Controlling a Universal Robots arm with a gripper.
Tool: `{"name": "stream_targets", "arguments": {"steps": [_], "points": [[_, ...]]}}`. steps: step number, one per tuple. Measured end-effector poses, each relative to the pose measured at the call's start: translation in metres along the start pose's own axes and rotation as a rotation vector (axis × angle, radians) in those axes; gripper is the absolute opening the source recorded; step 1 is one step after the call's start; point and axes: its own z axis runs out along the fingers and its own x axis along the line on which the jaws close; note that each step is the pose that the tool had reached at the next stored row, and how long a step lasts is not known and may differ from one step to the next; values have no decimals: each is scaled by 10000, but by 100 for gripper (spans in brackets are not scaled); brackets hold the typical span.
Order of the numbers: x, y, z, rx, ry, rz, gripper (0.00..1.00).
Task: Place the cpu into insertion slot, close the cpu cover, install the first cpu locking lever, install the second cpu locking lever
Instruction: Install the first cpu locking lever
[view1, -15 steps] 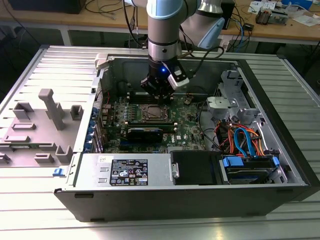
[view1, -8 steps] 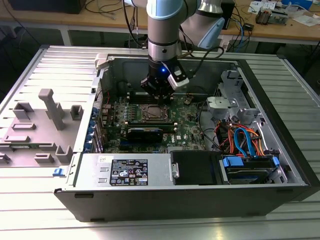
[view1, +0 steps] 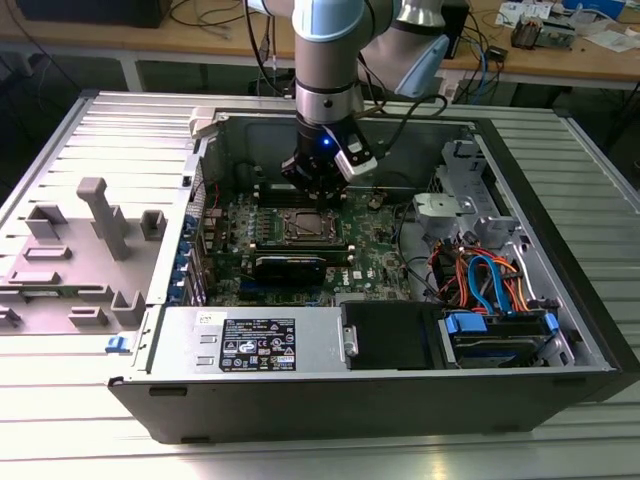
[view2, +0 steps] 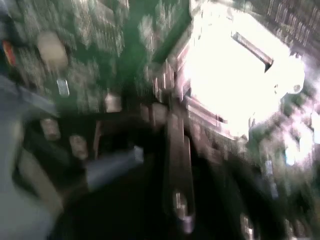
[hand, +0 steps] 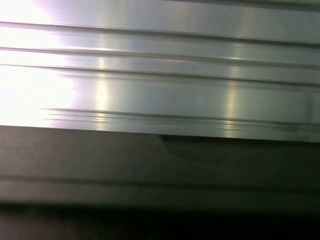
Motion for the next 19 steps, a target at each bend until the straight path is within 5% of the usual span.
{"name": "stream_targets", "arguments": {"steps": [5,9,19], "points": [[-1,6,-14,-6,-3,1,11],[-5,10,-87,0,0,-1,11],[-2,-37,-89,7,2,0,11]]}}
